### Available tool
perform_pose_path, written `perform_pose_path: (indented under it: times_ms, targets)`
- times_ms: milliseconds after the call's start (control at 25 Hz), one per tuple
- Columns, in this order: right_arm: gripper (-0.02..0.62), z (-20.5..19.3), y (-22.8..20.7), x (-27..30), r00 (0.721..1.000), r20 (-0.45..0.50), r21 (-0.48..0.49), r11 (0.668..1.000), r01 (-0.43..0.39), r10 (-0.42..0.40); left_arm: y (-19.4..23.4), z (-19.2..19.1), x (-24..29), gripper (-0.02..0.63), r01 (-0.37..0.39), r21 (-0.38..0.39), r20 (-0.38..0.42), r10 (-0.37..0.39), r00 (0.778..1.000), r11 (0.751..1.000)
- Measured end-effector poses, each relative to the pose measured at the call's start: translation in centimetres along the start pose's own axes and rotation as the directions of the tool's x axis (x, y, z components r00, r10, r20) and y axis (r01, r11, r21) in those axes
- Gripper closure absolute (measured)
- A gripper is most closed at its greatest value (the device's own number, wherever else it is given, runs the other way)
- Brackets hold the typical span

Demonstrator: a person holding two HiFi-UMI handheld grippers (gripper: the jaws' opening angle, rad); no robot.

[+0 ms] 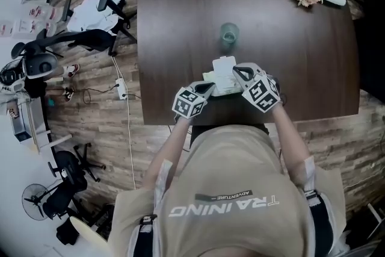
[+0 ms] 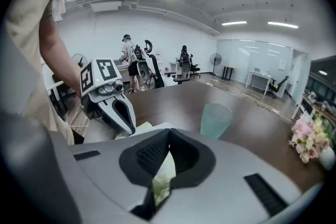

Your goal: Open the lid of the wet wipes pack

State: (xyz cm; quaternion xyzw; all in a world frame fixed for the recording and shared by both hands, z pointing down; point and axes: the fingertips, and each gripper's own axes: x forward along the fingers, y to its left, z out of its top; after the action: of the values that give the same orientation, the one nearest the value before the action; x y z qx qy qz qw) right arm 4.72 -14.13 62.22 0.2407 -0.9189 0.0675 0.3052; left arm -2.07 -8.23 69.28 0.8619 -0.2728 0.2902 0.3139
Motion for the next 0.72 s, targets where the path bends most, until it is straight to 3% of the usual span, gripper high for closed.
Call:
perform_pose_path:
  times_ms: [280,480,720]
  targets:
    - [0.581,0.9,1.4,-2.5,0.999,0.020,0.090,0.995,0.047,-0.049,-0.1,1.9,-3.1,0.597,0.002,-0.050,0.098,0.003,0.995,0.999]
    - [0.581,3.4,2.3,-4.8,0.995,0.040,0.066,0.994,0.091,-0.093,-1.7,5.3,-6.5,0.597,-0.026,0.031,0.169,0.020,0.985,0.999]
    - [0.581,6.2,2.6,-7.7,0.985,0.085,0.072,0.987,0.147,-0.153,-5.0,11.3,-10.3,0.597,-0.033,0.154,0.273,-0.011,0.962,0.987]
